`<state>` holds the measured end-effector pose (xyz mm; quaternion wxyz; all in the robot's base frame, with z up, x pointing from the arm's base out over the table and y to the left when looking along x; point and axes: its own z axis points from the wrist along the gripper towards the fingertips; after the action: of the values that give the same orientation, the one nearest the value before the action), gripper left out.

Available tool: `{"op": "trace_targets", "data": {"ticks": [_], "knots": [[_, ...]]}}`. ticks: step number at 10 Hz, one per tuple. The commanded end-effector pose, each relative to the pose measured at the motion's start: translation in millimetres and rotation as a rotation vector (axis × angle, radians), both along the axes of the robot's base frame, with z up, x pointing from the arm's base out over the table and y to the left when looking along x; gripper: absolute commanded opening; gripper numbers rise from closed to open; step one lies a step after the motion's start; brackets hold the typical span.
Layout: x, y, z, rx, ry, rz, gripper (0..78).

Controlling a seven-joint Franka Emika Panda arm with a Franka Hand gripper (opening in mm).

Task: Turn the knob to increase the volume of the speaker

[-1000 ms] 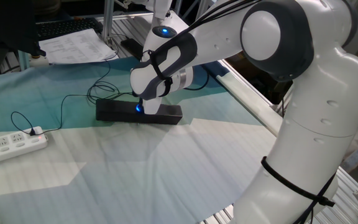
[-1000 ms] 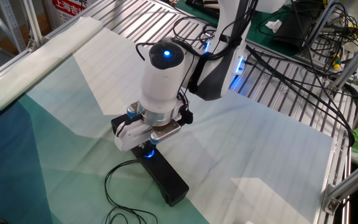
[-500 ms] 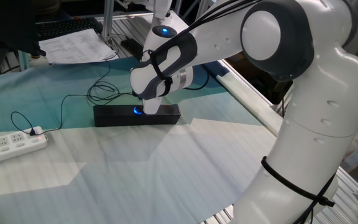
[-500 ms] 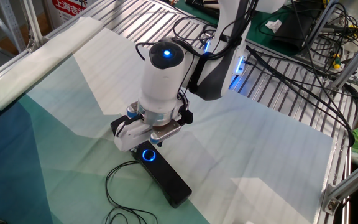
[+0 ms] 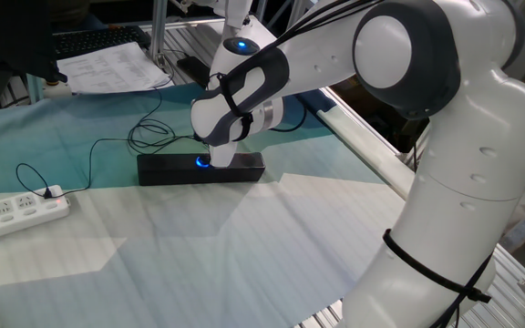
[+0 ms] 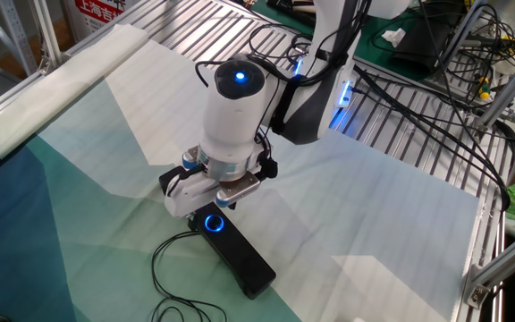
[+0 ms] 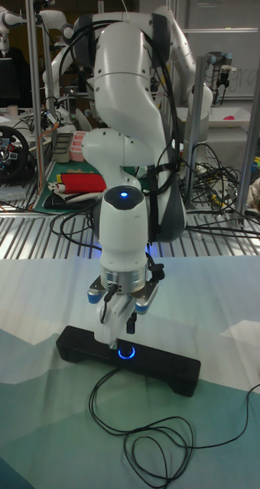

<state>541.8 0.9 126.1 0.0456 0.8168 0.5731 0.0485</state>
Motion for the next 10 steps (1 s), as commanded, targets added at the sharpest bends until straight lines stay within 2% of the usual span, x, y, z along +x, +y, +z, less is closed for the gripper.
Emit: {"op": "trace_targets", "data": {"ticks": [1,4,5,8,9,10], "knots": [[0.1,6.4,49.0,-0.057,0.095,0.627,77.4],[-0.9,8.0,52.9,-0.069,0.116,0.713,77.4],[-1.7,9.3,55.7,-0.076,0.118,0.79,77.4],[-8.6,17.2,63.4,-0.082,0.161,1.078,77.4],[-9.1,18.3,64.1,-0.083,0.165,1.119,77.4],[-10.1,20.3,66.1,-0.095,0.169,1.243,77.4]]}}
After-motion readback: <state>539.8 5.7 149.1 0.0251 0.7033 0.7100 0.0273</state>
